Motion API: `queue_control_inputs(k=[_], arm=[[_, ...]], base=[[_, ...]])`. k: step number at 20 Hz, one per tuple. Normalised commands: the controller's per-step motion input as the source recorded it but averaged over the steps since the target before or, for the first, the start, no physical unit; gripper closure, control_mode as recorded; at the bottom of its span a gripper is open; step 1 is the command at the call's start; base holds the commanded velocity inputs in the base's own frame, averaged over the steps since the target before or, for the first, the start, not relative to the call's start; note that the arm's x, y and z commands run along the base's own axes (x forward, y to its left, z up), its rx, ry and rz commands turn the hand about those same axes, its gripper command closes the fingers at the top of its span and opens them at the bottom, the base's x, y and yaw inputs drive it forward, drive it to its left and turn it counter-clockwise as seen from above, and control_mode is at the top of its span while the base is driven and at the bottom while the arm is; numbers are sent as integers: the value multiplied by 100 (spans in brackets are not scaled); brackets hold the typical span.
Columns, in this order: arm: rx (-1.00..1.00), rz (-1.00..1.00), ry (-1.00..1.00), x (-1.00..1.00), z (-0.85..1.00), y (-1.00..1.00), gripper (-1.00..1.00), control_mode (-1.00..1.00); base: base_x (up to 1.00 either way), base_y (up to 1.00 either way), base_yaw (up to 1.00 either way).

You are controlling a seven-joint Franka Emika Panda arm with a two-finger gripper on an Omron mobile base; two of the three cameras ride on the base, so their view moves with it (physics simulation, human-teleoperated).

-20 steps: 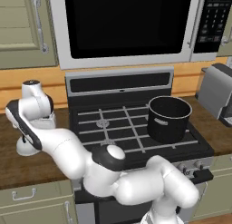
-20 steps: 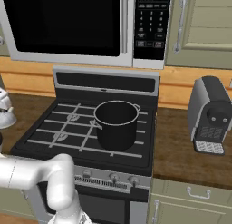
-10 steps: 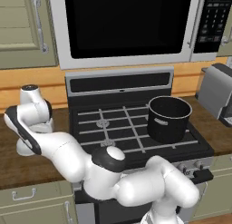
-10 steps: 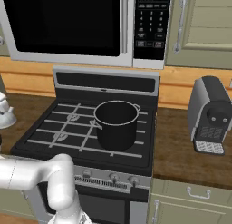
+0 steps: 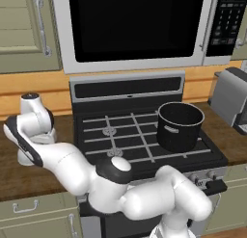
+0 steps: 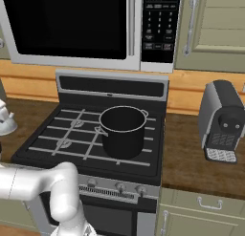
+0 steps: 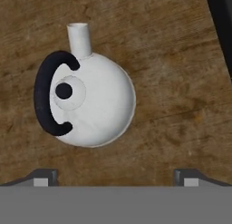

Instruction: Pick the kettle from the counter and place it on a stove burner. Then turn the burner on.

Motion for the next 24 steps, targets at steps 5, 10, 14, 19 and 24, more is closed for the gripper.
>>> queue_control_inputs(k=[5,10,14,19,24], arm=[[0,-2,0,7,-23,0,-100,-100],[0,-2,0,5,-14,0,-100,-100],[0,-2,0,0,0,0,-100,-100],[0,2,-10,0,6,13,-100,-100],[2,10,-10,4,2,12,-100,-100]], base=[[0,0,0],[0,0,0],[0,0,0],[0,0,0],[0,0,0]])
